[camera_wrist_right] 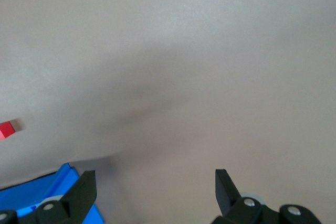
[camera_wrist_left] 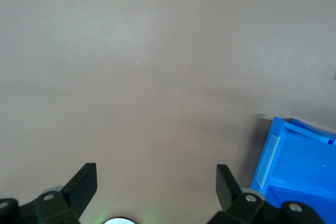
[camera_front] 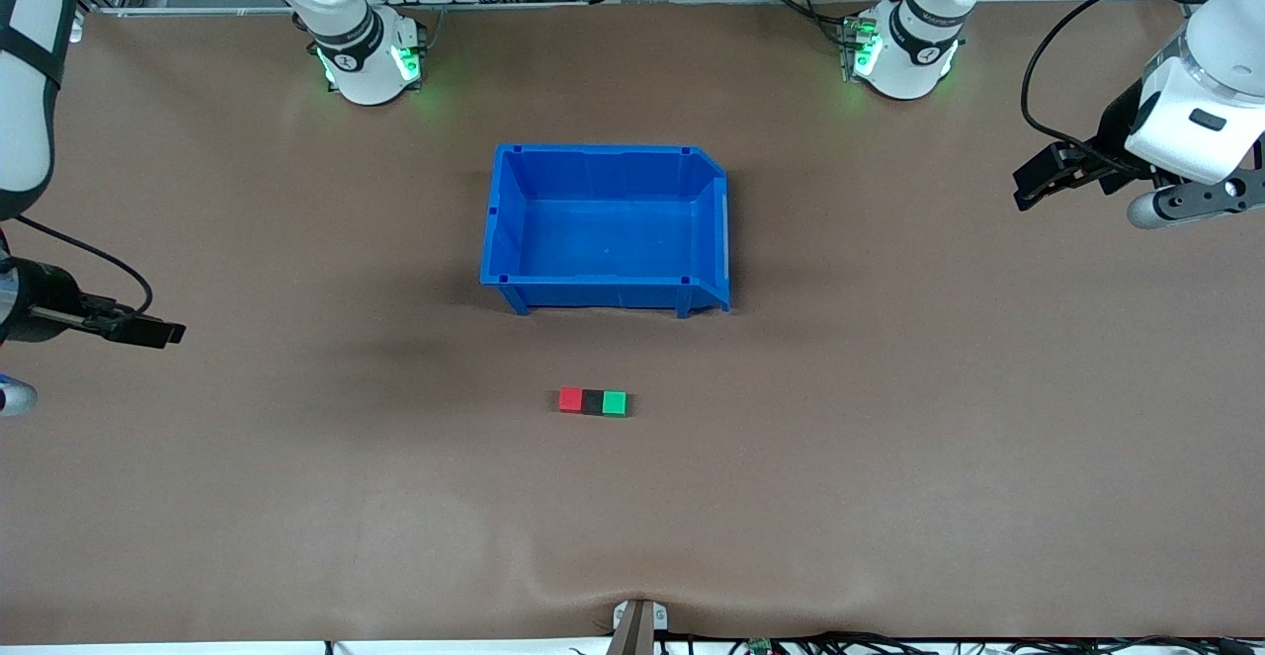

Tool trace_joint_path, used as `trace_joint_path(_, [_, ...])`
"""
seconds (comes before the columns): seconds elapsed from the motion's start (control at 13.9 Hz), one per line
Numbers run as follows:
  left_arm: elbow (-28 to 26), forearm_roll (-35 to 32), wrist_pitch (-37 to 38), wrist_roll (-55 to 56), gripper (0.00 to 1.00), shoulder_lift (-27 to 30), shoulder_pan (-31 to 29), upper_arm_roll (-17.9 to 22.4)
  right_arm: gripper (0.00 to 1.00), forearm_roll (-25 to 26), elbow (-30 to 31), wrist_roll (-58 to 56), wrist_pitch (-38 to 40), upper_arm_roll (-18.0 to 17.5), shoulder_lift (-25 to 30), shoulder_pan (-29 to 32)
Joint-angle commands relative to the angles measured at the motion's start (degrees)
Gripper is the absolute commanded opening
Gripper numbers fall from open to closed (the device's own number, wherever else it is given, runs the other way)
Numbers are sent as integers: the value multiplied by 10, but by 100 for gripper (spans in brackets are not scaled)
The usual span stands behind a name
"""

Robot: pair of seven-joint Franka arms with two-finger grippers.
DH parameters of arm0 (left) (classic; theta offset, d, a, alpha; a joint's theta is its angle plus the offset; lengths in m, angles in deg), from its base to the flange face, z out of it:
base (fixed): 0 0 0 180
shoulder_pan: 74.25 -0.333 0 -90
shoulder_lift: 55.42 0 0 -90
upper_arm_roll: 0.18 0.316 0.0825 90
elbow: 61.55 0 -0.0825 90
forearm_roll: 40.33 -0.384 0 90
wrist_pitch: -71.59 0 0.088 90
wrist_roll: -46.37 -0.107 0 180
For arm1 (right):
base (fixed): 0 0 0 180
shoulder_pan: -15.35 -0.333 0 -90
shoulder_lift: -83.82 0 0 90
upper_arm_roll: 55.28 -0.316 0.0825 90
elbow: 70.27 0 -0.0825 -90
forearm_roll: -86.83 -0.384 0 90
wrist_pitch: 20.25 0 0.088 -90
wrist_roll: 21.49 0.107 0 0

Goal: Attach green and red cubes to black cube

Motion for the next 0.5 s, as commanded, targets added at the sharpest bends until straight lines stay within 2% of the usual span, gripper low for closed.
trace_joint_path(0.0, [3,8,-2,-12,100,-1,-5,-3,100,11,31,-20,1,-11,34,16])
trace_joint_path(0.43, [3,8,-1,-12,100,-1,-5,-3,100,11,55,-60,5,-11,79,24])
